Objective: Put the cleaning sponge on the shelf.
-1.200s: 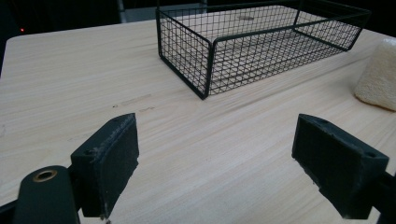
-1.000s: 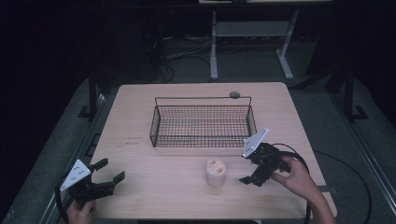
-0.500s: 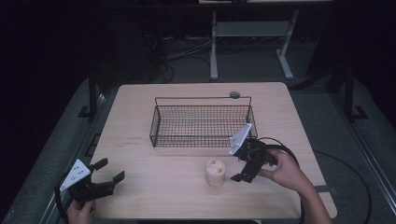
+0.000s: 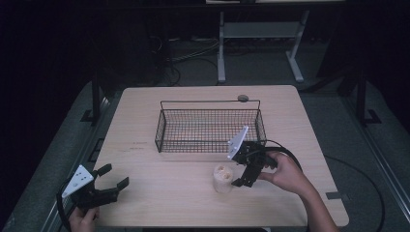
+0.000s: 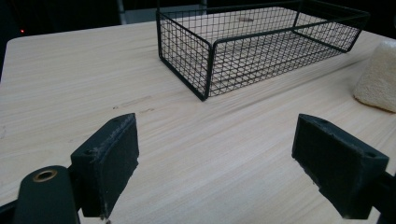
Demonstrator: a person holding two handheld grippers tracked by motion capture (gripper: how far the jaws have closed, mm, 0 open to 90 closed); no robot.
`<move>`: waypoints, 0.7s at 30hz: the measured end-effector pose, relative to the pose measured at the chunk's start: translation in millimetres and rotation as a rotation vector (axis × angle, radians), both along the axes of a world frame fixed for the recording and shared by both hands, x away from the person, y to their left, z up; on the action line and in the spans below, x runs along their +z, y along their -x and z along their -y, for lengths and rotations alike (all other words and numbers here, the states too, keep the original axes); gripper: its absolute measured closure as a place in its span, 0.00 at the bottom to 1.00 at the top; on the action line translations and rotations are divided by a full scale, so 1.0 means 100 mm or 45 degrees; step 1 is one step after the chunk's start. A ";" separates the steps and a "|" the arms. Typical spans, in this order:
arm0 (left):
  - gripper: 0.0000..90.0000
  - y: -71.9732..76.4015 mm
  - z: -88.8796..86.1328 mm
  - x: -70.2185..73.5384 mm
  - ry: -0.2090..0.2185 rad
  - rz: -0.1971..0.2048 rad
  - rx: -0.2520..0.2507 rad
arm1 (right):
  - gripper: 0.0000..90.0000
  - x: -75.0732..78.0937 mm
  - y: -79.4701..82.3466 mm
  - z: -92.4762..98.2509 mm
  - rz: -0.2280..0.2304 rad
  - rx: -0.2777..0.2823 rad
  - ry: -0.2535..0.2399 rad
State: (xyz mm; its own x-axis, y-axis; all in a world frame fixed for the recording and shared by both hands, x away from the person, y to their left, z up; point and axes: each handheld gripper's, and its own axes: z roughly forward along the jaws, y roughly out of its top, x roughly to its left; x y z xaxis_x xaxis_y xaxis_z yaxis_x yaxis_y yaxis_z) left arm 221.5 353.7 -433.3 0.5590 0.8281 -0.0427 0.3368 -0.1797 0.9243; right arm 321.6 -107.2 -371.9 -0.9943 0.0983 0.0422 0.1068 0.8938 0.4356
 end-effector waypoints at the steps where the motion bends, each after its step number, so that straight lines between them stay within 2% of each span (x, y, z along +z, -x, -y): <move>1: 0.16 0.00 0.00 0.00 0.002 0.001 0.002 | 0.17 0.00 0.00 -0.02 0.005 0.002 0.002; 21: 0.15 0.00 -0.01 0.00 0.003 0.002 0.002 | 0.18 -0.08 -0.05 -0.21 -0.010 0.037 0.043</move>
